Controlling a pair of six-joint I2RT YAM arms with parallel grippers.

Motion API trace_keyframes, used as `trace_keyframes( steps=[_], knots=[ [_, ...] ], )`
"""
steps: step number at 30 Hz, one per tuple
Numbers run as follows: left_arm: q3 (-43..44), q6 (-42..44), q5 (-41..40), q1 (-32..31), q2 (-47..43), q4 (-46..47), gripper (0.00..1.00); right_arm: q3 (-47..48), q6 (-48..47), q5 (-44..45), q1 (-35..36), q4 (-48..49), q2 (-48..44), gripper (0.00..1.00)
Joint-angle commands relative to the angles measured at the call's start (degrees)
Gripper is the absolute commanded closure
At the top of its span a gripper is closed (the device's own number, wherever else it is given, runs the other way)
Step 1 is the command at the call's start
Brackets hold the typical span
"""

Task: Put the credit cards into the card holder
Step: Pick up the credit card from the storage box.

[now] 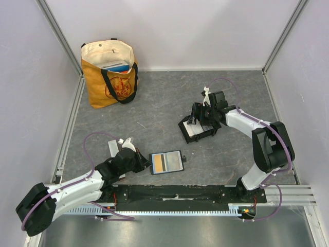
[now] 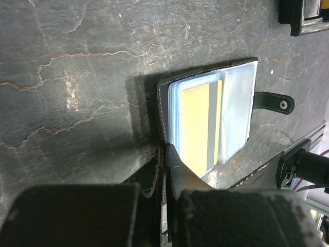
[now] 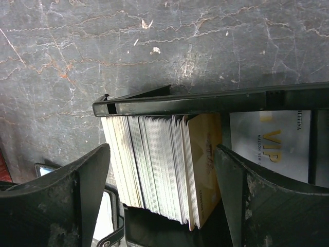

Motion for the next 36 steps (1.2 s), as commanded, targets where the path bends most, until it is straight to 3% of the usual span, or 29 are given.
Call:
trace_keyframes(
  steps=[1, 7, 19, 36],
  knots=[
    [0.68, -1.21, -0.68, -0.26, -0.37, 1.6, 0.98, 0.25, -0.21, -1.91, -0.26, 1.61, -2.49, 0.15],
    [0.68, -1.3, -0.5, -0.17, -0.28, 1.68, 0.98, 0.16, 0.05, -2.96, -0.26, 1.52, -3.29, 0.25],
    [0.42, -1.39, -0.15, -0.17, -0.11, 1.95, 0.98, -0.8, 0.4, -2.09, -0.44, 1.17, -4.17, 0.35],
    [0.68, -1.12, 0.29, -0.17, 1.74, 3.18, 0.98, -0.63, -0.12, -1.38, -1.93, 0.55, -3.64, 0.72]
  ],
)
